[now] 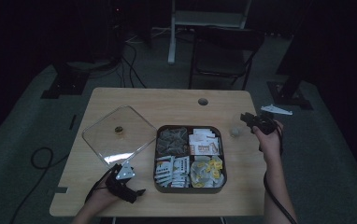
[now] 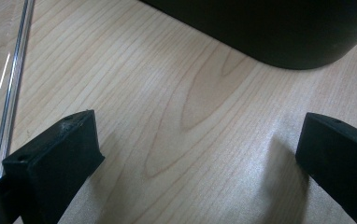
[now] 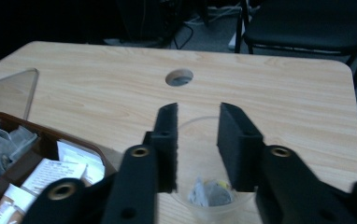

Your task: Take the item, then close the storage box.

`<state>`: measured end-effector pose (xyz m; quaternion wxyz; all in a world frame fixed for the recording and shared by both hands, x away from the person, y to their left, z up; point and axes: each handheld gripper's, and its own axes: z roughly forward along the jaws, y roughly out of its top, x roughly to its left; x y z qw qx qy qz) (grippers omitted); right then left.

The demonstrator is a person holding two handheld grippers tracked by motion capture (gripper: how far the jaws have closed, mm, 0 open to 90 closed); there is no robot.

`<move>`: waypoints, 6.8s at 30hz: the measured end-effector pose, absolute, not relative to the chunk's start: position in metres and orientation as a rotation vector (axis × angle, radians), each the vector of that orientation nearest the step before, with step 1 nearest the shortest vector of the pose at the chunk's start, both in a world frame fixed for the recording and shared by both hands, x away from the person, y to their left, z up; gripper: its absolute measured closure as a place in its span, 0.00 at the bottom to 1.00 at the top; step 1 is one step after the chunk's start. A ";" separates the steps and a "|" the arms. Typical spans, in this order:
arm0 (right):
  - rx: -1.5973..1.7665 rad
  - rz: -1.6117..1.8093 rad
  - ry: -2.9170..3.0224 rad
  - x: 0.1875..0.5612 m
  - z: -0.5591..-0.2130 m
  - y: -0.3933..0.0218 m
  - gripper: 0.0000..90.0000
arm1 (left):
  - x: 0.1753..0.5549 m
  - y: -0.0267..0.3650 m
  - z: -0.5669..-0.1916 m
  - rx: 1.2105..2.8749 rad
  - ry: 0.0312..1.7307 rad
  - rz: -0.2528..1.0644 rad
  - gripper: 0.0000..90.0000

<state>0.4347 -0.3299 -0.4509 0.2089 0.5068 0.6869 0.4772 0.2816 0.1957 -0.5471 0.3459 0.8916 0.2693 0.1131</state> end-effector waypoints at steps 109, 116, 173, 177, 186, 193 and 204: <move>1.123 1.264 2.303 0.328 -0.547 -0.312 0.15 | 0.282 0.196 -0.547 2.315 0.698 0.294 0.00; 1.093 1.174 2.361 0.330 -0.548 -0.307 0.15 | 0.282 0.196 -0.547 2.315 0.698 0.294 0.00; 0.987 1.056 2.457 0.328 -0.550 -0.297 0.14 | 0.294 0.213 -0.528 2.166 0.917 0.415 0.04; 0.987 1.057 2.456 0.328 -0.550 -0.297 0.14 | 0.302 0.221 -0.525 2.121 0.980 0.463 0.04; 0.987 1.057 2.456 0.328 -0.550 -0.297 0.14 | 0.317 0.226 -0.523 2.084 1.045 0.521 0.04; 0.986 1.058 2.456 0.328 -0.550 -0.296 0.14 | 0.333 0.233 -0.521 2.046 1.094 0.554 0.04; 0.988 1.057 2.456 0.328 -0.550 -0.296 0.14 | 0.366 0.244 -0.520 1.988 1.194 0.567 0.06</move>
